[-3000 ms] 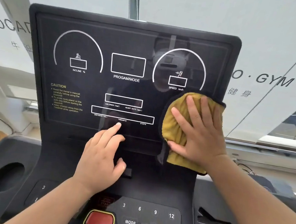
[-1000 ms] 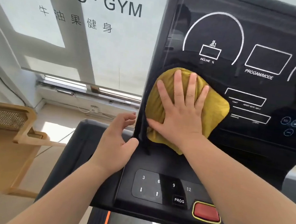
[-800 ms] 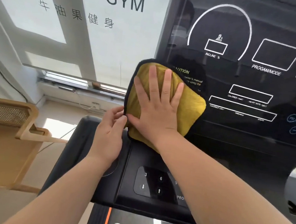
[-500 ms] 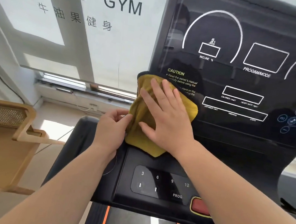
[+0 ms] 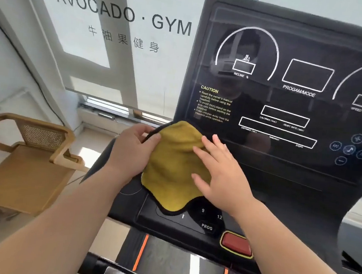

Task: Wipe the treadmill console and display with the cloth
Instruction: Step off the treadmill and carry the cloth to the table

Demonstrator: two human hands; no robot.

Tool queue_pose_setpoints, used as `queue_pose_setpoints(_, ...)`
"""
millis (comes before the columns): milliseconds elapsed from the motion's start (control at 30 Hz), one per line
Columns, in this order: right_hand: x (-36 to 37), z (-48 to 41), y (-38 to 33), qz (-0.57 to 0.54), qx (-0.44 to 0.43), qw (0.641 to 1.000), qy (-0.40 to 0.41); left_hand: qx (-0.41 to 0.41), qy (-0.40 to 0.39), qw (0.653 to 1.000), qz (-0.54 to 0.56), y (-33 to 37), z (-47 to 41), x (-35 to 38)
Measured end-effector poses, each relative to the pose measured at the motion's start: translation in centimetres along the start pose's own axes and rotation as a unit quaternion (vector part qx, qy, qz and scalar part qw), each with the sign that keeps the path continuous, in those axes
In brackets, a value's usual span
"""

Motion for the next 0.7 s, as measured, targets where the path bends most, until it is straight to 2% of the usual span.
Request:
queue_pose_setpoints(100, -0.5, 0.9, -0.9, -0.057, 0.003, 0.998, 0.023, 0.005, 0.043, 0.991, -0.127, 1.8, 2.7, -1.1)
queue_pose_setpoints(200, 0.7, 2.1, -2.2, -0.111, 0.013, 0.993, -0.038, -0.007, 0.085, 0.971, -0.222, 3.5, 6.1, -2.3)
queue_pose_setpoints(267, 2.0, 2.9, -3.3, -0.178, 0.028, 0.979, -0.093, -0.017, 0.106, 0.963, -0.248, 4.3, 8.6, -2.8)
queue_pose_setpoints(367, 5.2, 4.1, -5.6, -0.339, 0.081, 0.914, -0.205, -0.03, 0.145, 0.959, -0.242, 4.8, 12.7, -3.5)
queue_pose_setpoints(467, 8.8, 5.8, -9.0, -0.475, 0.118, 0.819, -0.3, -0.047, 0.208, 0.954, -0.21, 4.3, 17.0, -4.4)
queue_pose_setpoints(533, 10.2, 7.1, -11.5, -0.548, 0.126, 0.76, -0.328, -0.056, 0.252, 0.948, -0.187, 3.8, 20.3, -5.1)
queue_pose_setpoints(600, 11.1, 8.0, -13.7, -0.57, 0.131, 0.743, -0.326, -0.071, 0.274, 0.941, -0.185, 3.4, 23.7, -5.6)
queue_pose_setpoints(700, 12.4, 9.7, -17.3, -0.555, 0.129, 0.753, -0.329, -0.092, 0.3, 0.934, -0.168, 2.6, 29.0, -6.6)
Point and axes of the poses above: each hand's wrist, its own z-axis away from the middle knuckle, its own x-axis out of the palm, y = z × x, the point moved 7 cm from there along -z, towards the middle knuckle, and after that the axes turned 14 degrees about -y, right-handed, at the moved point
